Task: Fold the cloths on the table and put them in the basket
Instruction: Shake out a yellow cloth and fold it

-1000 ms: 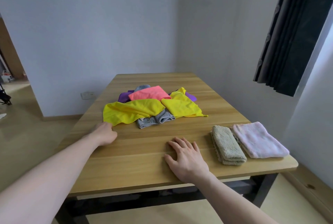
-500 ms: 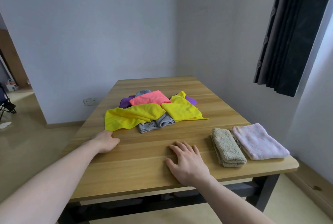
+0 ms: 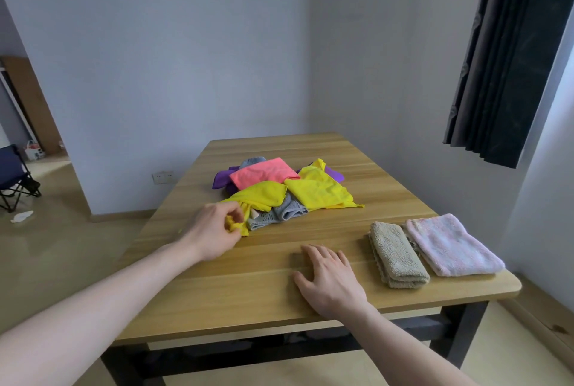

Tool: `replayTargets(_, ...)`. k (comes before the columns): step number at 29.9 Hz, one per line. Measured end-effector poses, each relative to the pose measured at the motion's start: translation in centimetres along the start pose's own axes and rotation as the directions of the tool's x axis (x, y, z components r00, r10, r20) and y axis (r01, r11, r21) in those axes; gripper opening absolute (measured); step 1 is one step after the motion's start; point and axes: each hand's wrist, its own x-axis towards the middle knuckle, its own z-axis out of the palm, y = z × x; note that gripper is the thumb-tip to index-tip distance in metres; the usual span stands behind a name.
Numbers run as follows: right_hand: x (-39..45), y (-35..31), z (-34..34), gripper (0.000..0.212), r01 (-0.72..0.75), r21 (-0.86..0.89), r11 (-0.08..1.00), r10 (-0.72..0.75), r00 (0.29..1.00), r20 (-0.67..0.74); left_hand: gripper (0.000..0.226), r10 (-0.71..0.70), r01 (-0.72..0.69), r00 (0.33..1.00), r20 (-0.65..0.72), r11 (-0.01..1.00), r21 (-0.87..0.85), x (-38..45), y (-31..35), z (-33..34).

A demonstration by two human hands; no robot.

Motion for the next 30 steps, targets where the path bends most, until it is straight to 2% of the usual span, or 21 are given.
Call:
replayTargets(4, -0.2, 0.0, -0.2, 0.066, -0.029, 0.079, 0.996, 0.032, 0.999, -0.041, 0.035, 0.200, -0.172, 0.975, 0.096, 0.956, -0.236, -1.4, 4.6, 0.0)
replayTargets(7, -0.3, 0.0, -0.2, 0.069, -0.028, 0.114, 0.993, 0.034, 0.998, -0.056, 0.034, 0.247, -0.179, 0.954, 0.173, 0.926, -0.334, -2.4, 6.4, 0.6)
replayTargets(10, -0.5, 0.0, -0.4, 0.069, -0.015, 0.131, 0.991, 0.023, 0.998, -0.059, 0.041, 0.242, -0.136, 0.922, 0.303, 0.934, -0.331, -3.1, 6.4, 1.2)
replayTargets(13, -0.5, 0.1, -0.4, 0.071, 0.012, 0.113, 0.993, -0.006, 0.999, -0.052, 0.054, 0.193, -0.126, 0.879, 0.436, 0.976, -0.178, -3.8, 4.8, 1.1)
replayTargets(17, -0.5, 0.1, -0.5, 0.072, 0.063, 0.110, 0.992, -0.058, 0.997, -0.045, 0.060, 0.131, -0.188, 0.850, 0.511, 0.980, 0.062, -5.4, 2.5, 0.2)
replayTargets(19, -0.5, 0.2, -0.6, 0.064, 0.103, 0.127, 0.987, -0.098, 0.994, -0.039, 0.058, 0.085, -0.202, 0.832, 0.548, 0.967, 0.157, -6.3, 1.8, 0.0)
replayTargets(24, -0.2, 0.6, -0.1, 0.016, 0.137, 0.138, 0.981, -0.128, 0.989, -0.071, 0.039, -0.006, -0.167, 0.861, 0.508, 0.941, 0.295, -7.5, 0.7, -0.7)
replayTargets(25, -0.3, 0.6, 0.1, 0.011, 0.137, 0.150, 0.979, -0.123, 0.987, -0.099, 0.037, -0.019, -0.170, 0.865, 0.502, 0.929, 0.328, -7.5, 0.5, -0.8)
replayTargets(27, -0.3, 0.6, 0.2, 0.016, 0.144, 0.214, 0.966, -0.113, 0.983, -0.148, 0.031, -0.042, -0.161, 0.883, 0.467, 0.908, 0.386, -7.4, 0.0, -1.2)
replayTargets(30, -0.6, 0.4, -0.4, 0.004, 0.141, 0.356, 0.924, -0.082, 0.981, -0.174, 0.032, -0.068, -0.145, 0.919, 0.388, 0.858, 0.492, -6.8, -0.3, -1.9)
